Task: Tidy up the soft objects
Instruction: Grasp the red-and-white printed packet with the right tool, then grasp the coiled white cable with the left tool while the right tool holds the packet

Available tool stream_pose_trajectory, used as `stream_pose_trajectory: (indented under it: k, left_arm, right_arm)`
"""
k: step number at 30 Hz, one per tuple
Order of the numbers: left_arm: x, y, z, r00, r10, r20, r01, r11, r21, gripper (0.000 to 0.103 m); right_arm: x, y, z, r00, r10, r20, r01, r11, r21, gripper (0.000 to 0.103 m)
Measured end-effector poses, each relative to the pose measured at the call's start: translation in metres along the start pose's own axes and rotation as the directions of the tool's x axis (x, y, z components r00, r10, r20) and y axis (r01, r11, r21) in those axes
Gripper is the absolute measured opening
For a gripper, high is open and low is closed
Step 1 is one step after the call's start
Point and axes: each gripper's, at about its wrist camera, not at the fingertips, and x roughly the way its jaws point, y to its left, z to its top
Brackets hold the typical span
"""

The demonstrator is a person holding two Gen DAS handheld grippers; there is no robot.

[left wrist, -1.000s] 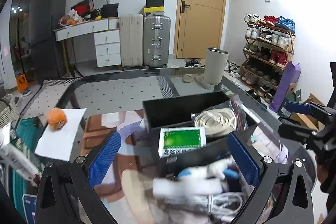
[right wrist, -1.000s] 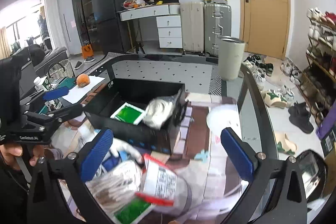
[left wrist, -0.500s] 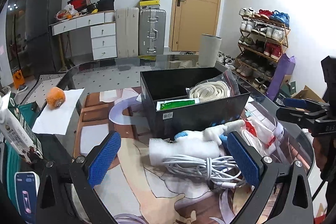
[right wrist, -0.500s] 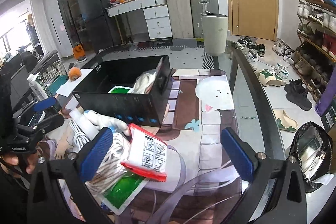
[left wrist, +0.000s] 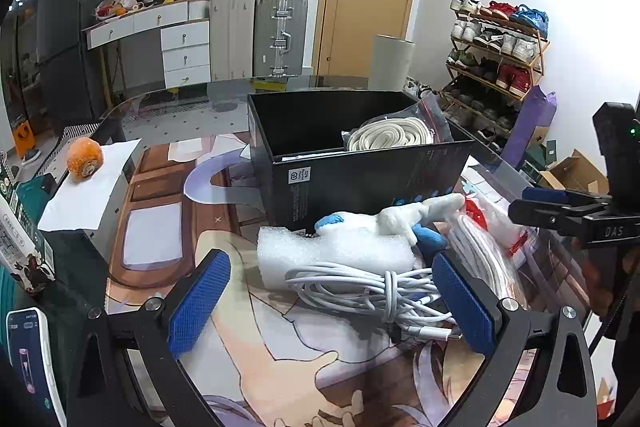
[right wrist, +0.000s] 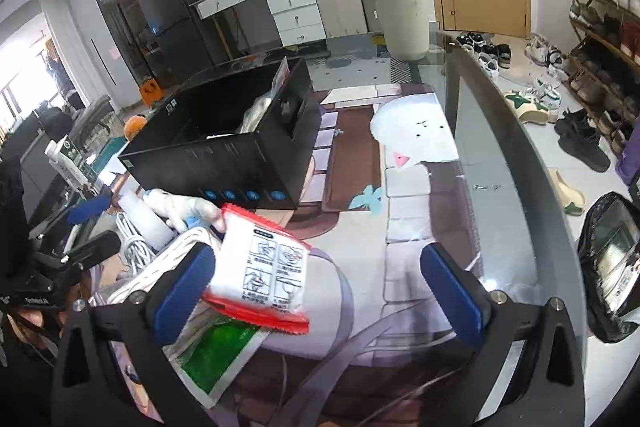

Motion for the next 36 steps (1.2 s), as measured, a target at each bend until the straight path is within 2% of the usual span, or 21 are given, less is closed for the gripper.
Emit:
stream_pose_trajectory:
  k: [5, 15, 24, 27, 30, 31, 34, 36]
  left_arm:
    - [0.004, 0.002, 0.000, 1.000, -0.014, -0.022, 0.014, 1.000, -0.010, 0.103]
    - [0.007, -0.002, -0.001, 0.999, -0.025, -0.042, 0.025, 1.000, -0.002, 0.103]
    - [0.008, -0.002, -0.001, 0.999, -0.026, -0.046, 0.026, 1.000, -0.003, 0.103]
    - [0.009, -0.003, -0.002, 0.998, -0.025, -0.051, 0.025, 1.000, 0.001, 0.103]
    - [0.009, -0.006, -0.003, 0.998, -0.019, -0.058, 0.020, 1.000, 0.010, 0.103]
    - [0.009, -0.007, -0.003, 0.998, -0.013, -0.063, 0.014, 1.000, 0.012, 0.103]
    - [0.010, -0.013, -0.004, 0.996, 0.007, -0.085, -0.005, 1.000, 0.022, 0.103]
    - [0.010, -0.016, -0.005, 0.995, -0.009, -0.097, 0.010, 1.000, 0.011, 0.103]
  right_arm:
    - [0.007, 0.002, -0.001, 1.000, 0.025, -0.019, -0.024, 1.000, 0.020, 0.103]
    - [0.016, -0.006, -0.004, 0.996, -0.068, -0.061, 0.070, 0.997, 0.026, 0.102]
    - [0.017, 0.001, -0.007, 0.990, -0.124, -0.067, 0.122, 0.992, -0.038, 0.094]
    - [0.019, 0.003, -0.007, 0.986, -0.151, -0.068, 0.147, 0.987, -0.064, 0.086]
    - [0.019, 0.009, -0.009, 0.984, -0.169, -0.060, 0.162, 0.981, -0.107, 0.065]
    - [0.018, 0.011, -0.010, 0.983, -0.177, -0.055, 0.169, 0.978, -0.123, 0.055]
    - [0.016, 0.014, -0.010, 0.986, -0.158, -0.054, 0.149, 0.979, -0.140, 0.049]
    - [0.014, 0.014, -0.010, 0.991, -0.129, -0.046, 0.121, 0.983, -0.139, 0.049]
